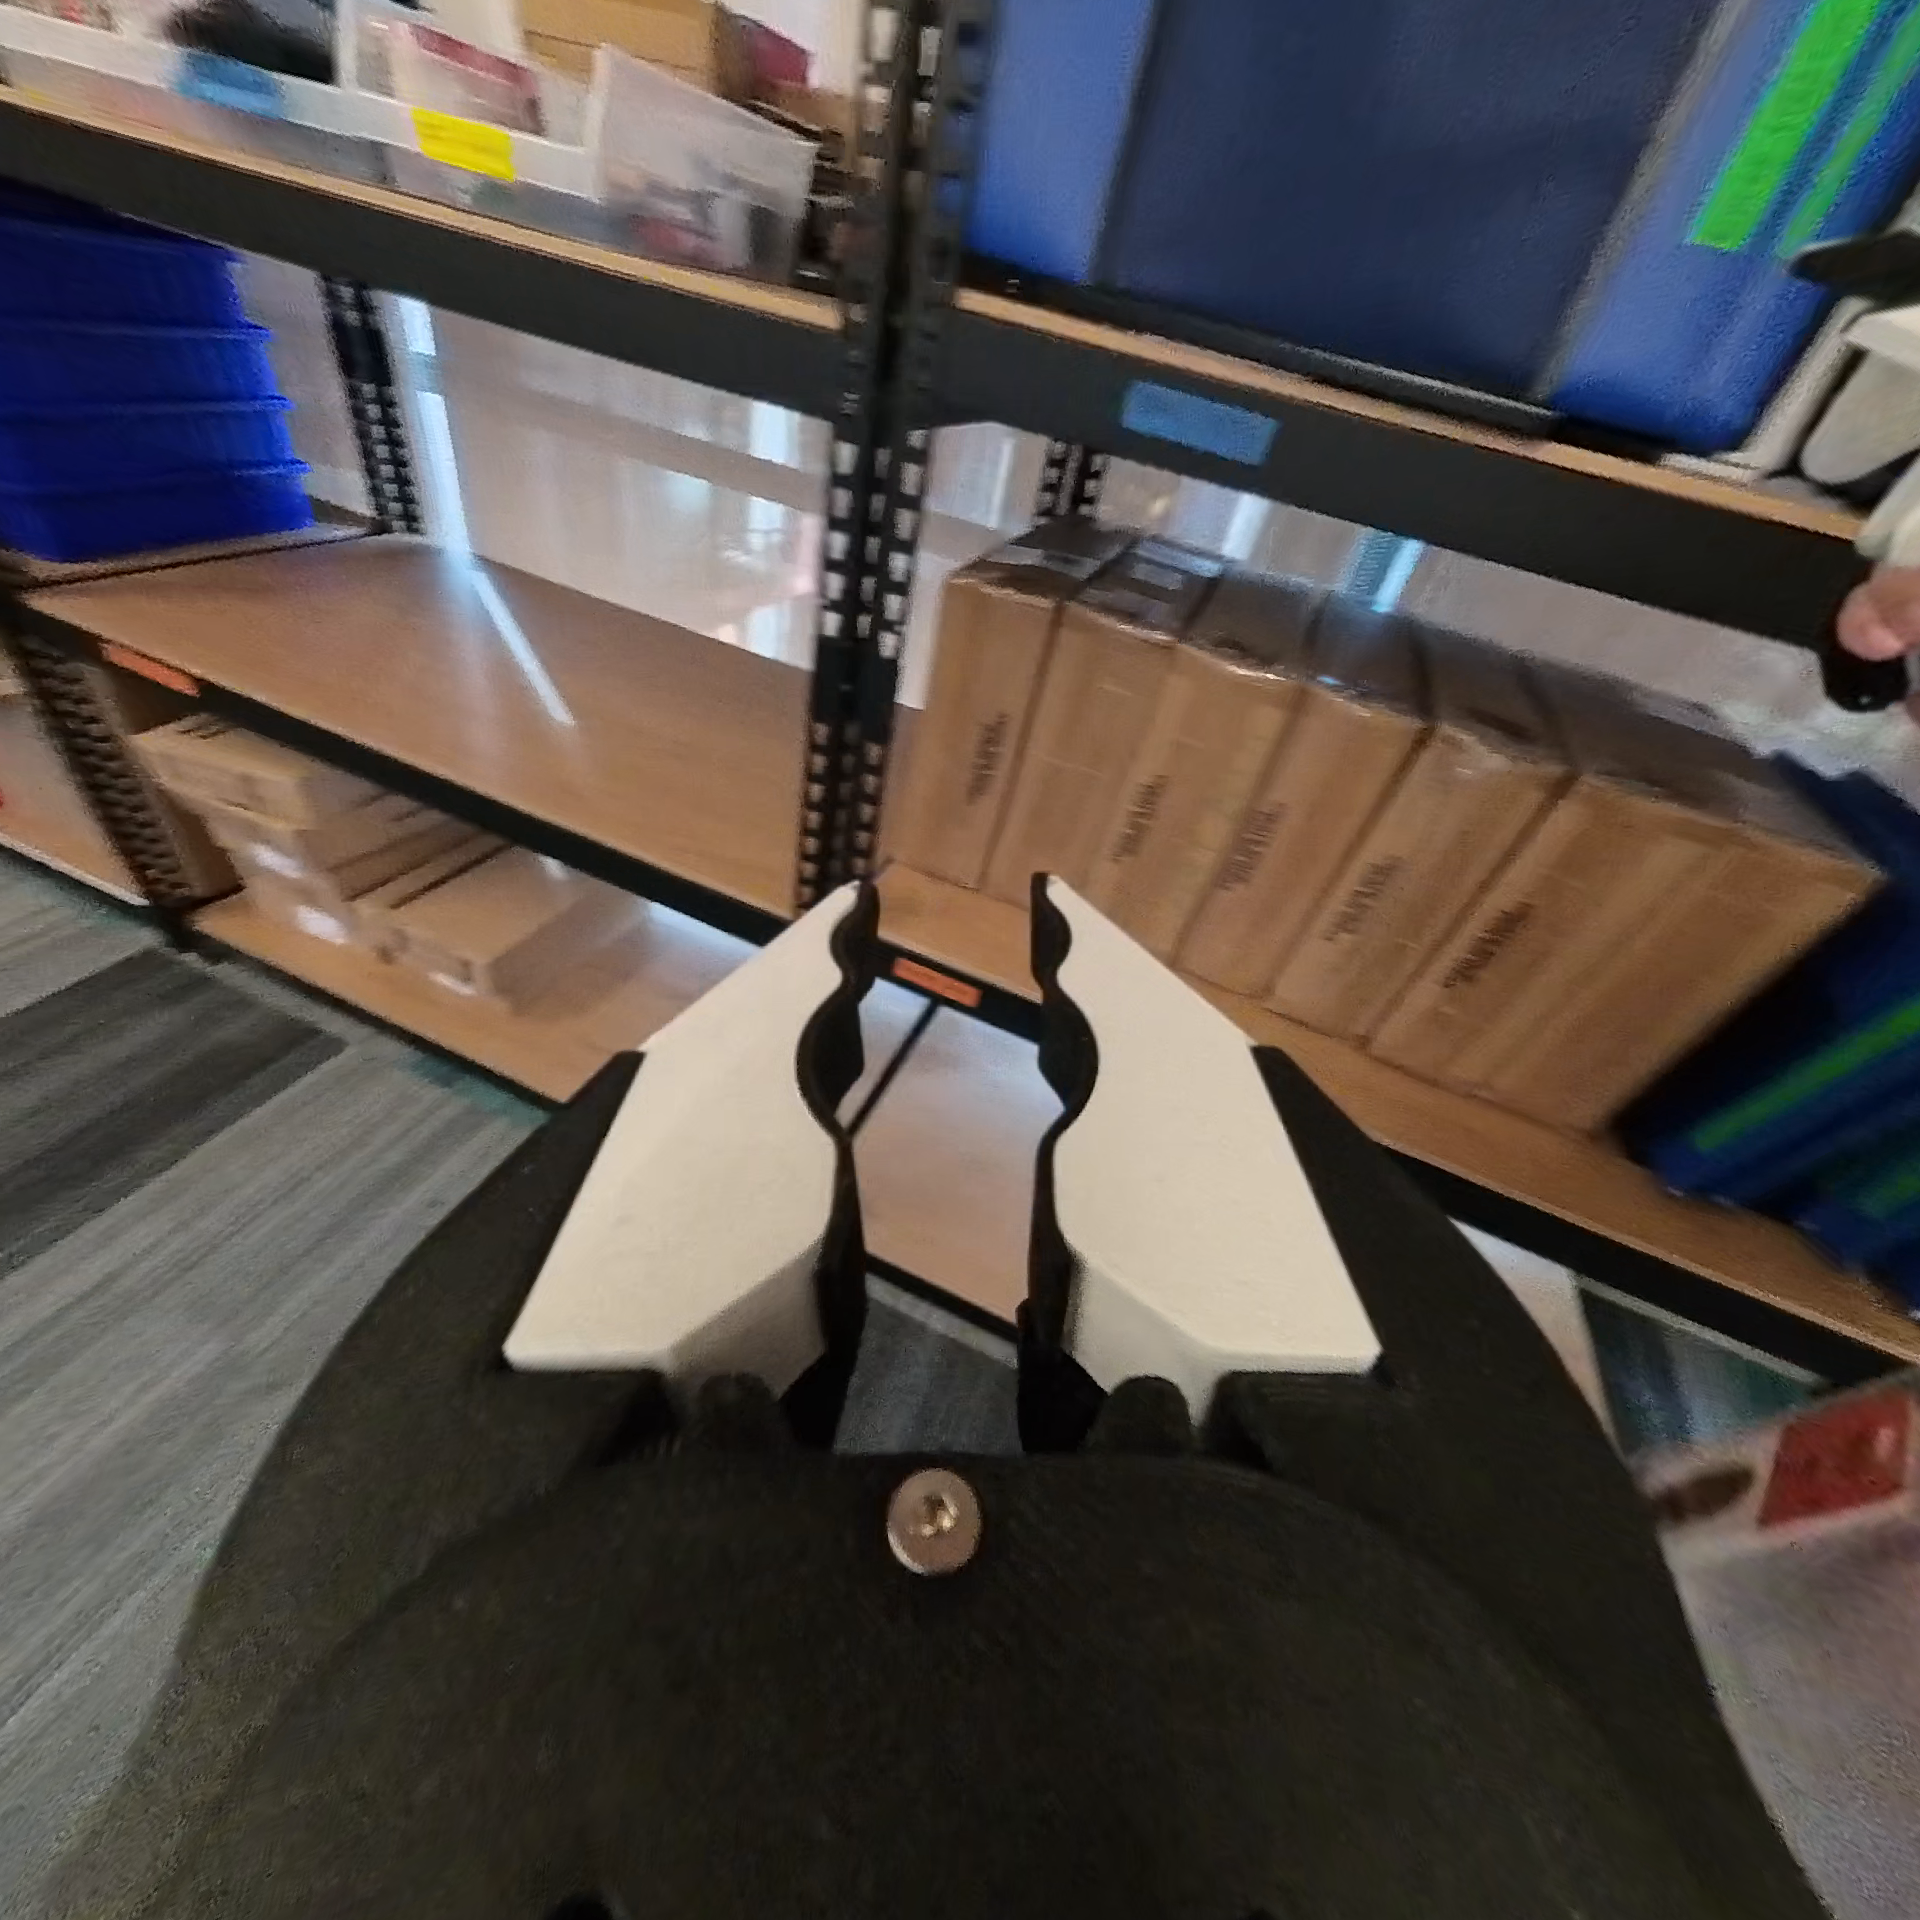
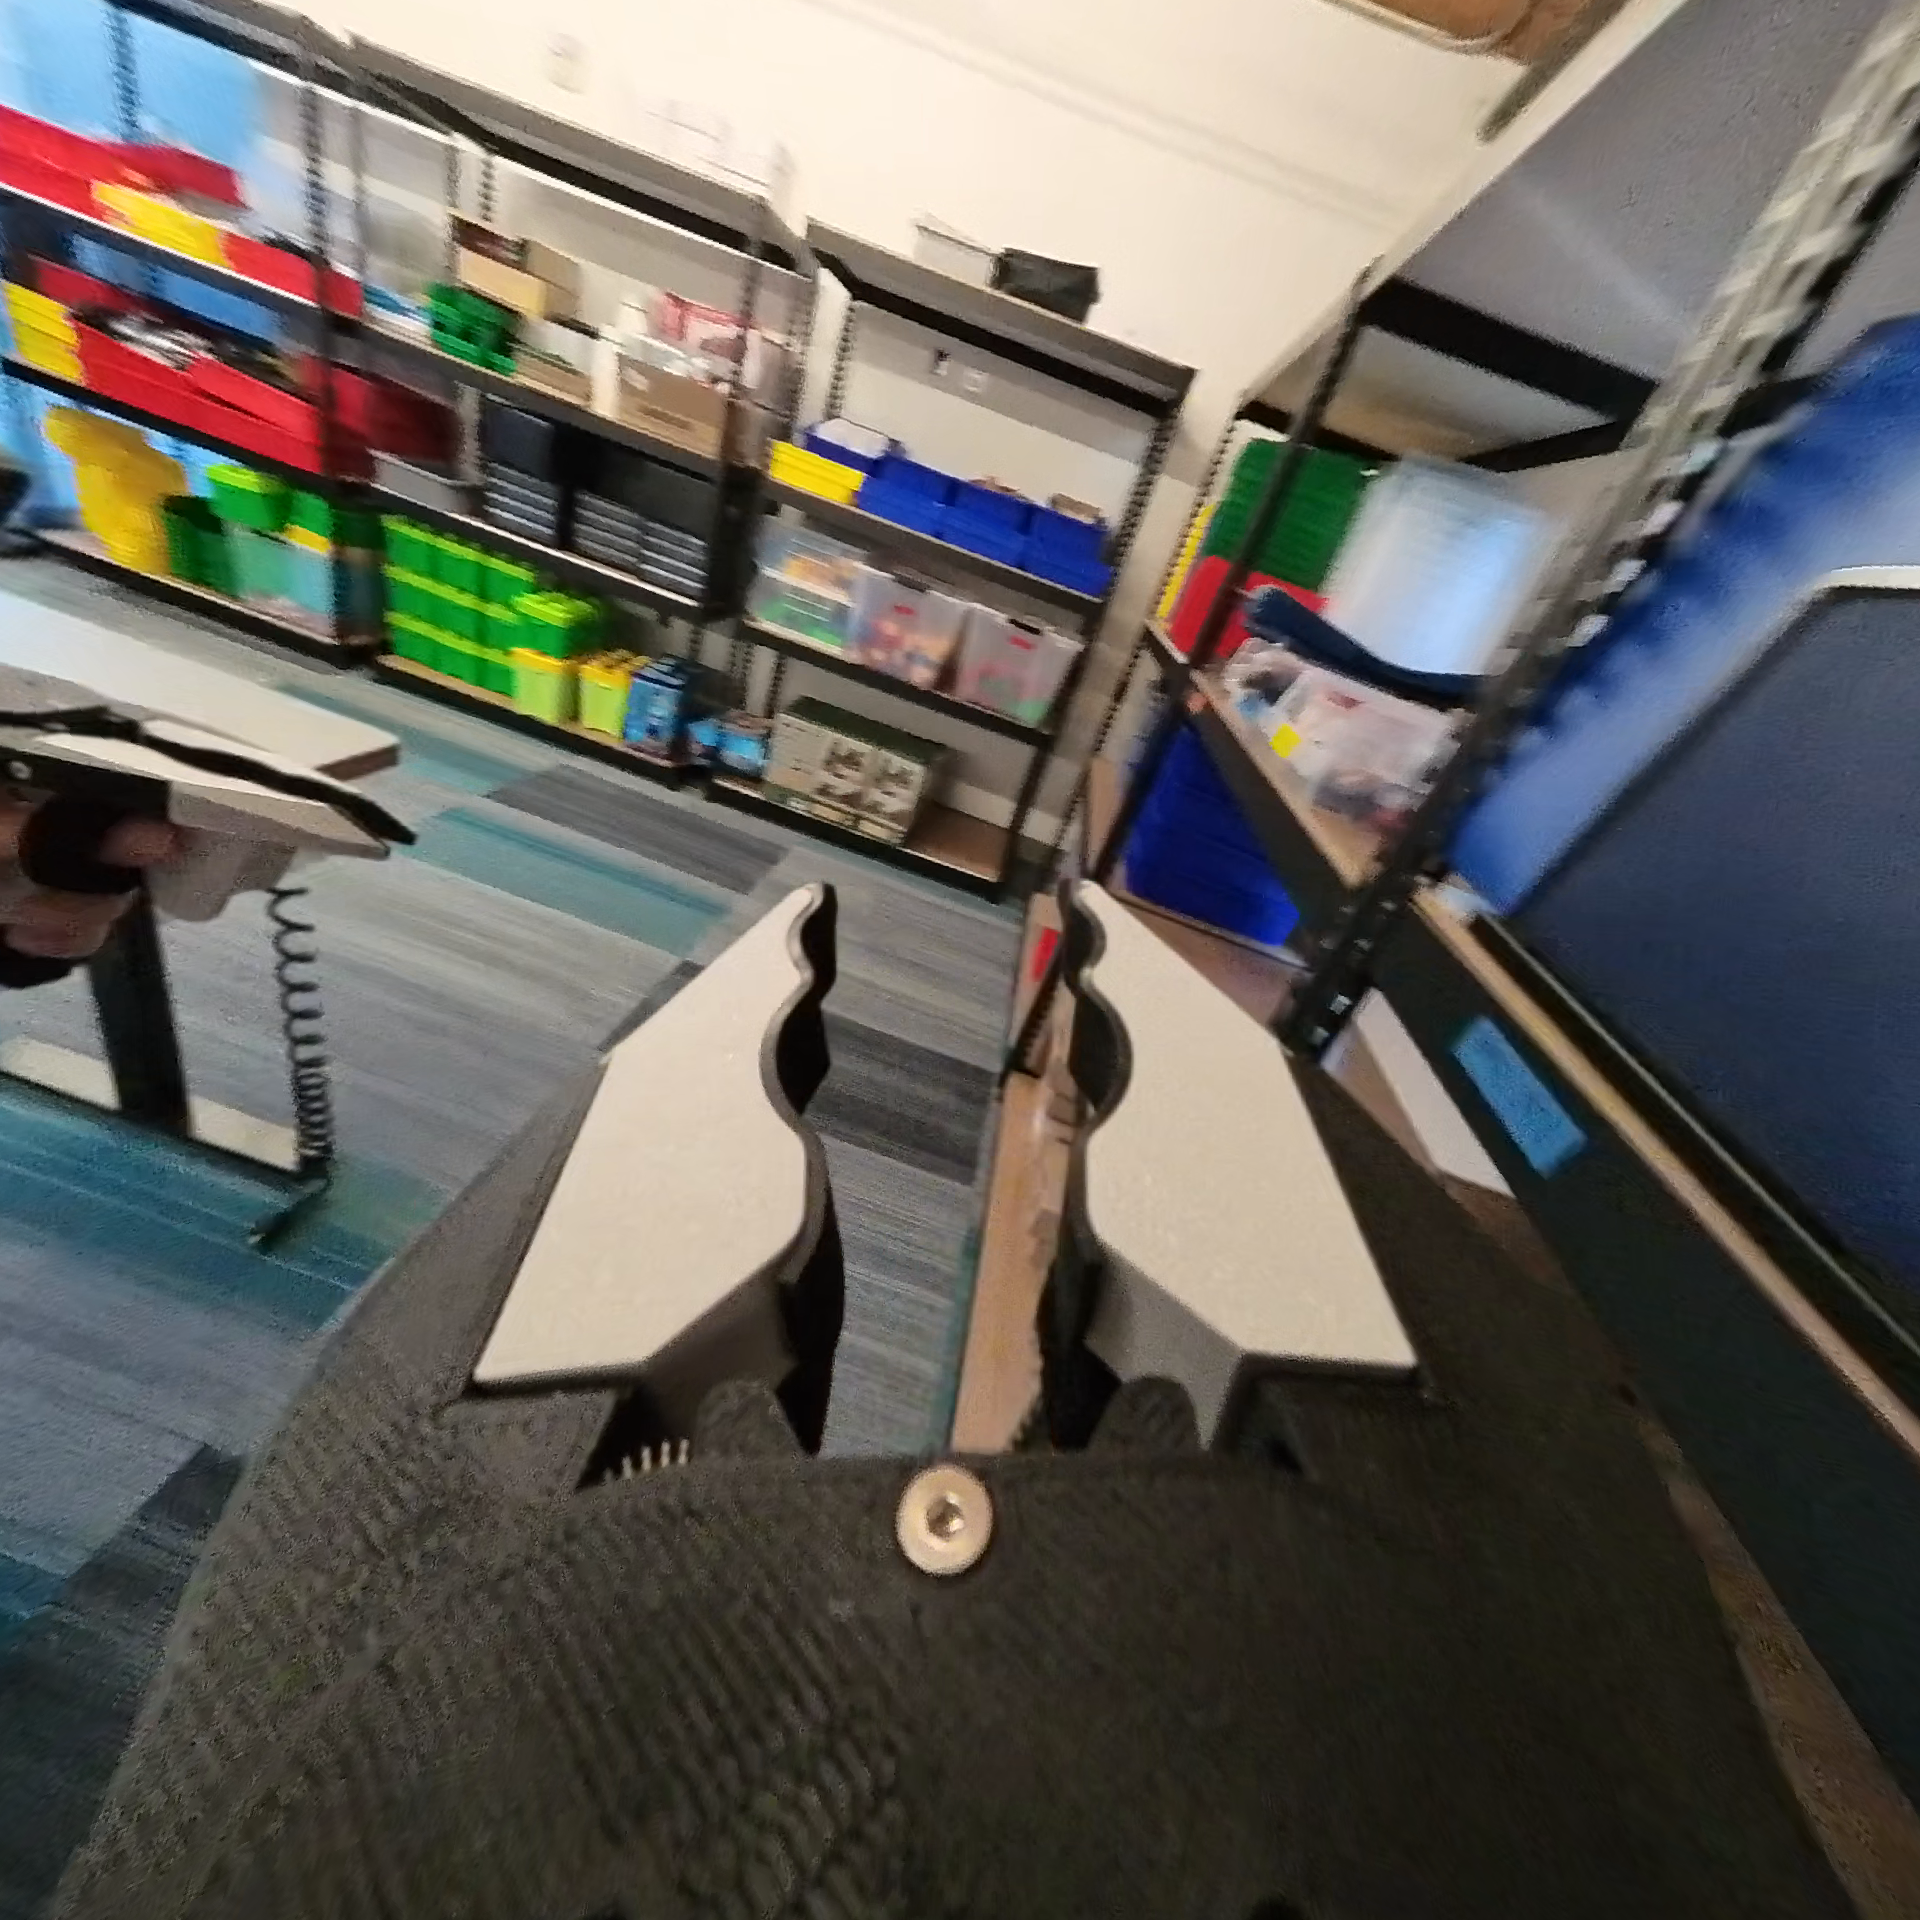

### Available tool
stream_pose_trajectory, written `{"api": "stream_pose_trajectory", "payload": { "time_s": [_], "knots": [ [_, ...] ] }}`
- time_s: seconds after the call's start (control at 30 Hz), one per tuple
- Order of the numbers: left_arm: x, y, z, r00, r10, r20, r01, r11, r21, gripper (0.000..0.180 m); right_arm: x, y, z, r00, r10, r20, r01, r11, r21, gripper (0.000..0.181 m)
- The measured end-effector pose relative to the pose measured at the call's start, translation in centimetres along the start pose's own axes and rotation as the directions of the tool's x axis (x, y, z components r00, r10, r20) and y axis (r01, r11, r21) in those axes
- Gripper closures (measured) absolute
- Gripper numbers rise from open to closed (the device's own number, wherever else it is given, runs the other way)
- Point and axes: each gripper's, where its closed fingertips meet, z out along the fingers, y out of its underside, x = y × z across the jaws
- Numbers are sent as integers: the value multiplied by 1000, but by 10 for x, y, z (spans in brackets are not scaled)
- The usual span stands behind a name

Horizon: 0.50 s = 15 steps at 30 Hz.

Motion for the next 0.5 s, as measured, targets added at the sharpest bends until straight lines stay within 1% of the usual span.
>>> {"api": "stream_pose_trajectory", "payload": {
  "time_s": [0.1, 0.2, 0.27, 0.37, 0.43, 0.5],
  "knots": [
    [-62, -15, 32, 996, 29, 85, -24, 998, -56, 157, 20, 14, 91, 995, 19, 99, -19, 1000, -4, 139],
    [-117, -50, 91, 1000, 22, 19, -19, 992, -123, 158, 29, 29, 173, 981, 32, 189, -26, 999, -36, 139],
    [-153, -96, 144, 994, 99, -45, -104, 988, -117, 160, 39, 44, 222, 979, 11, 202, 0, 999, -51, 139],
    [-200, -178, 246, 957, 243, -156, -257, 964, -74, 158, 57, 63, 280, 991, 11, 132, -4, 999, -54, 139],
    [-217, -230, 326, 936, 243, -256, -272, 959, -83, 153, 73, 72, 309, 999, 42, 22, -41, 998, -44, 141],
    [-226, -277, 411, 913, 232, -336, -281, 954, -103, 153, 77, 78, 330, 993, 113, -23, -114, 992, -59, 141]
  ]
}}
